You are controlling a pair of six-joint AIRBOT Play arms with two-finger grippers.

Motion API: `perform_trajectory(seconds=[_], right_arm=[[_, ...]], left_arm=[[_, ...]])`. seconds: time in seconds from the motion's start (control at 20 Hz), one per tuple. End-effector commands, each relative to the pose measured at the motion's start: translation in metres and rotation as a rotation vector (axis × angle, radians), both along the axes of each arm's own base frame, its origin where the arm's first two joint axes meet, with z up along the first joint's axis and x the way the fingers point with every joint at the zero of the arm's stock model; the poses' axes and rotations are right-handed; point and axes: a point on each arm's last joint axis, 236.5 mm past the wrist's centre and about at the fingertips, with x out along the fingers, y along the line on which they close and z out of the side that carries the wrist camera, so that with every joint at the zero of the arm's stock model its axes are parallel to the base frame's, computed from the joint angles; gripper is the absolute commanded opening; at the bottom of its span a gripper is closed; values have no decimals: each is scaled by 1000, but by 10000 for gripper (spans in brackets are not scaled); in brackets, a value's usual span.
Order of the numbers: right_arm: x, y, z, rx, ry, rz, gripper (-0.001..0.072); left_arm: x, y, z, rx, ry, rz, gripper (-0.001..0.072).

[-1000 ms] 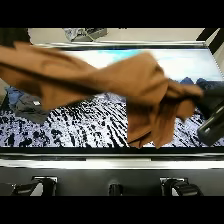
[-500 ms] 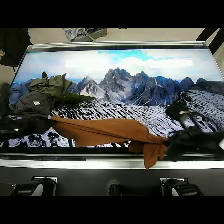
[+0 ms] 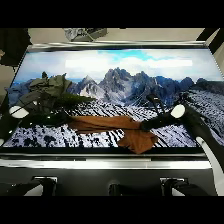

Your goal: Fold the shirts.

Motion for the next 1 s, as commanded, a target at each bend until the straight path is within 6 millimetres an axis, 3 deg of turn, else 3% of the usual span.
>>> perform_trajectory(seconds=[0.0, 0.1, 0.15, 0.25, 0.35, 0.45, 0.5, 0.7, 0.8, 0.95], right_arm=[[25, 21, -6, 109, 0, -32, 529], [28, 4, 30, 102, -35, 58, 640], [30, -15, 50, 96, -48, 65, 647], [37, -71, 83, 72, -81, -11, 687], [24, -124, 84, 53, -33, -121, 687], [-8, -155, 61, 34, 92, -172, 701], [-20, -158, 47, 41, 141, -191, 701], [-60, -137, -1, 101, 280, -207, 701], [-69, -134, -9, 107, 303, -199, 701], [-69, -134, -10, 105, 301, -198, 700]], left_arm=[[18, -12, -30, -96, 117, 5, 556], [31, 1, -9, -91, 48, -41, 567], [38, 11, 5, -94, 22, -35, 568], [45, 32, 27, -102, -6, -12, 587], [36, 44, 25, -96, 22, -16, 685], [14, 52, -3, -31, 98, -42, 687], [4, 48, -14, -38, 129, -43, 687], [-25, 20, -50, -26, 177, -114, 686], [-30, 6, -58, -9, 171, -146, 685], [-20, -11, -64, 28, 117, -170, 684]])
